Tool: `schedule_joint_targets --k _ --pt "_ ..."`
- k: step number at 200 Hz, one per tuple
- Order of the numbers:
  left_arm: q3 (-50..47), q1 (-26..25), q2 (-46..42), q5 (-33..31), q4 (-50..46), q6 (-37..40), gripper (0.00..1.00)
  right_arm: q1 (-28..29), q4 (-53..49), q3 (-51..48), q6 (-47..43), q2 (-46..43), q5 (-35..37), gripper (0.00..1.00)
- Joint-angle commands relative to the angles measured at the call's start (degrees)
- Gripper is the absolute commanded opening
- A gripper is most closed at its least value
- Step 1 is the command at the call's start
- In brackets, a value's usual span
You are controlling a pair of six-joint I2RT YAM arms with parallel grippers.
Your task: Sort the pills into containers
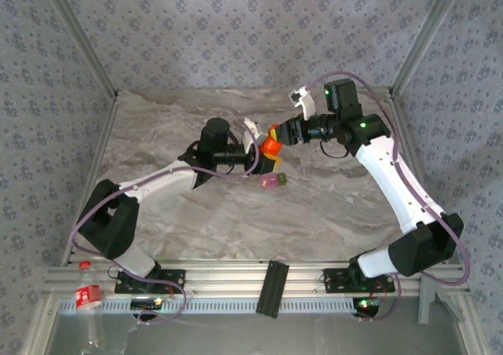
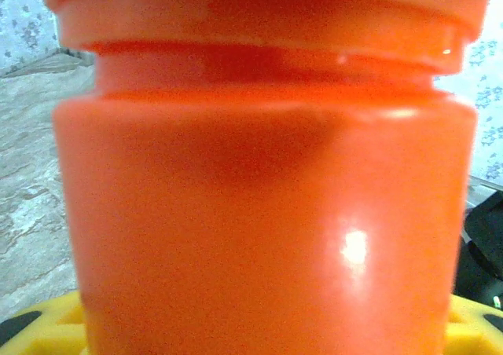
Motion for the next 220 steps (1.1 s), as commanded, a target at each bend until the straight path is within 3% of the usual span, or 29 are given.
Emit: schedule_joint_targets --k 1,72,141,159,196,220 --pt "-0.1 -0.03 -2.92 -4.43 8.24 -0.59 0.0 1.42 3.47 -4.61 6.31 -0.81 5.75 0.45" --pt "-4.31 -3.19 -1.88 -19.35 20.26 -2.33 0.0 11.22 16.25 -11.85 25.29 -0.79 25.89 0.43" --pt "-4.98 -4.46 0.35 -24.11 24.2 -3.45 0.0 12.87 18.83 -12.69 27.28 -1.3 28.77 0.45" --pt "-5.01 -4.37 0.6 -25.15 23.95 -3.42 0.0 11.75 17.65 -11.94 26.41 -1.98 26.77 0.52" --pt "-4.97 -4.16 0.87 -27.31 22.33 -2.92 0.0 6.71 16.02 -10.66 25.1 -5.67 21.42 0.78" --pt "-5.13 -3.34 0.25 -27.3 20.96 -2.63 0.0 2.46 14.34 -10.43 24.11 -9.48 17.47 0.86"
